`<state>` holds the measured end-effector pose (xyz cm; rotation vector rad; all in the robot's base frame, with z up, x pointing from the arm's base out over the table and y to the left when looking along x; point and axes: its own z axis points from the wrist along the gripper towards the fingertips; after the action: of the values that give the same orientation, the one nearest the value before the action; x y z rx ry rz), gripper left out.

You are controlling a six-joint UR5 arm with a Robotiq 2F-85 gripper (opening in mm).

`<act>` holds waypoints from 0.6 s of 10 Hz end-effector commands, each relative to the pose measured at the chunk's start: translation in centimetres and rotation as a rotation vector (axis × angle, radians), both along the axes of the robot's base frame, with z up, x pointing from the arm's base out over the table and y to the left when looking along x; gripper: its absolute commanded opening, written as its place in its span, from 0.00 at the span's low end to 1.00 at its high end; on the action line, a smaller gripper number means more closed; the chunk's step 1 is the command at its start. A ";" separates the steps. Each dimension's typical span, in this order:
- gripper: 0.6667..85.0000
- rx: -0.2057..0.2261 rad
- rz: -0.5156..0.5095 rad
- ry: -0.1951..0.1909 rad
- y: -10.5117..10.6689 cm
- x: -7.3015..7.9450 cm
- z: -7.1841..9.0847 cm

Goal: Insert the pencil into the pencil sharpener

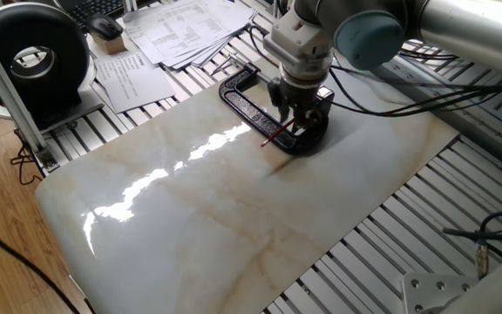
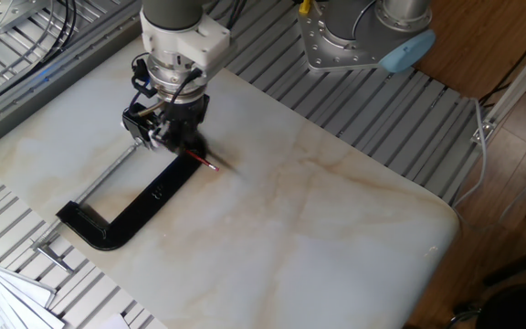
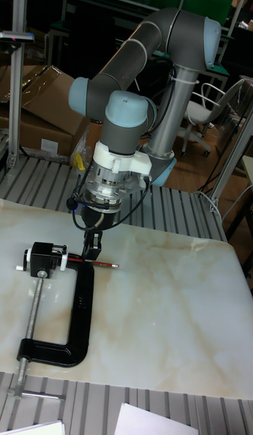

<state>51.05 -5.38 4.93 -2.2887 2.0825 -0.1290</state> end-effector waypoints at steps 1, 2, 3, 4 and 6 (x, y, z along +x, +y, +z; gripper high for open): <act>0.63 0.014 -0.011 -0.001 -0.2 -0.1 0.3; 0.64 0.017 -0.011 0.000 -0.1 -0.1 0.2; 0.67 0.020 -0.014 0.002 0.0 -0.2 0.3; 0.68 0.021 -0.017 0.005 0.1 -0.3 0.4; 0.72 0.017 -0.030 0.012 0.6 -0.6 1.2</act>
<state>50.63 -5.32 5.42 -2.2776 2.0973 -0.1121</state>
